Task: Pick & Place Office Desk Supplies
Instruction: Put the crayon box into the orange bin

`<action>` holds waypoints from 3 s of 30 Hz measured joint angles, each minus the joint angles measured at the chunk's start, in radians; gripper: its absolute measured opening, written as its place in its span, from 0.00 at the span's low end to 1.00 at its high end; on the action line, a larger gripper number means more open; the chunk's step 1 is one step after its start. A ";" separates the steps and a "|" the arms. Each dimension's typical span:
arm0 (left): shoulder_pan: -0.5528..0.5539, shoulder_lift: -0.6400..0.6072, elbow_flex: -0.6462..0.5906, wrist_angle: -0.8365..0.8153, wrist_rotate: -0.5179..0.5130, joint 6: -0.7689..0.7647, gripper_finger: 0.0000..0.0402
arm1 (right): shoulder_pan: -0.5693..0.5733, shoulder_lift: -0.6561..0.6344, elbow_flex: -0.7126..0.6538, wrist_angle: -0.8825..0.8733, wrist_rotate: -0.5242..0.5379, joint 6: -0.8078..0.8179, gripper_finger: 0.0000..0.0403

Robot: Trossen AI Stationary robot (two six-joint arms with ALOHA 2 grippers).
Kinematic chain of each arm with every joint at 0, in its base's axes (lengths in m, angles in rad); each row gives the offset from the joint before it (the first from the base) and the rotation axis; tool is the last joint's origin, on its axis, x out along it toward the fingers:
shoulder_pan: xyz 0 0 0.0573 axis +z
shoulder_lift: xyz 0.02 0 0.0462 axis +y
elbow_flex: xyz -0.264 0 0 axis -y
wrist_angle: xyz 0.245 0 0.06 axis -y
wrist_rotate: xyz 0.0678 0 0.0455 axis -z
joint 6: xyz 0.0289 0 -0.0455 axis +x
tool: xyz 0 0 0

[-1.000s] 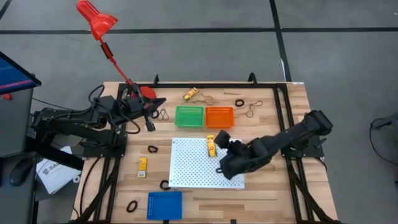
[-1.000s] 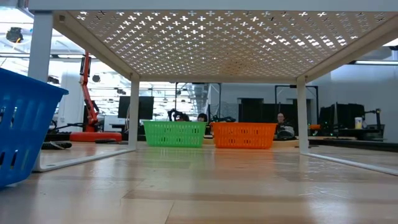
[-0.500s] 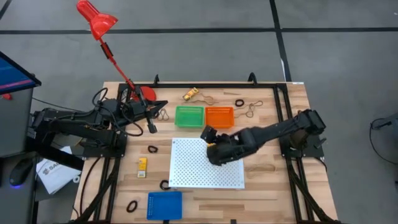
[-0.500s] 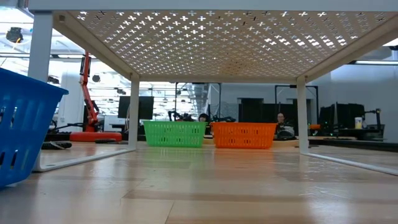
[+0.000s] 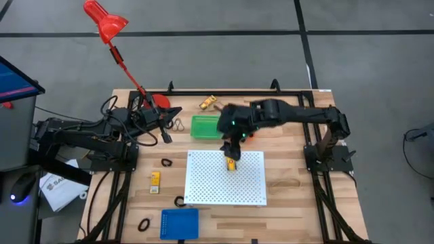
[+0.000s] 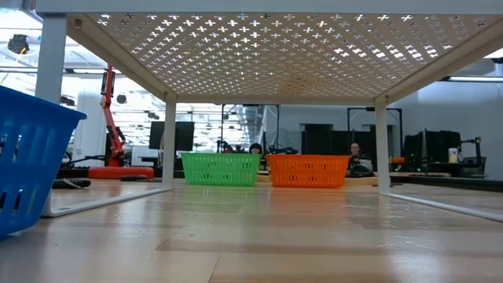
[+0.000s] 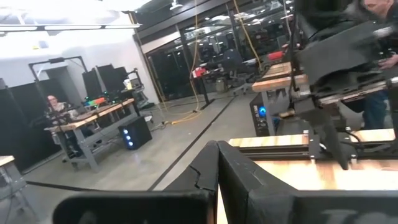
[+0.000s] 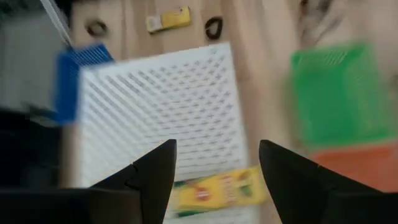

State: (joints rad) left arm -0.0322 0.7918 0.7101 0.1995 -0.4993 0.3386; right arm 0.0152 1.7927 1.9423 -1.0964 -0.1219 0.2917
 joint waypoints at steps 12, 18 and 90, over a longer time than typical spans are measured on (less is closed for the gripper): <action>0.000 0.000 0.000 -0.020 -0.001 -0.006 0.00 | 0.022 0.000 0.000 -0.051 0.111 0.123 0.53; 0.000 0.000 -0.018 -0.020 -0.001 -0.028 0.00 | 0.006 -0.073 -0.179 -0.020 0.123 0.105 0.52; 0.002 0.000 -0.019 -0.020 -0.001 -0.074 0.00 | -0.231 -0.314 -1.120 1.155 -0.408 0.374 0.08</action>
State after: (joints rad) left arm -0.0303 0.7918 0.6907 0.1791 -0.5003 0.2646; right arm -0.2161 1.4788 0.8223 0.0587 -0.5297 0.6654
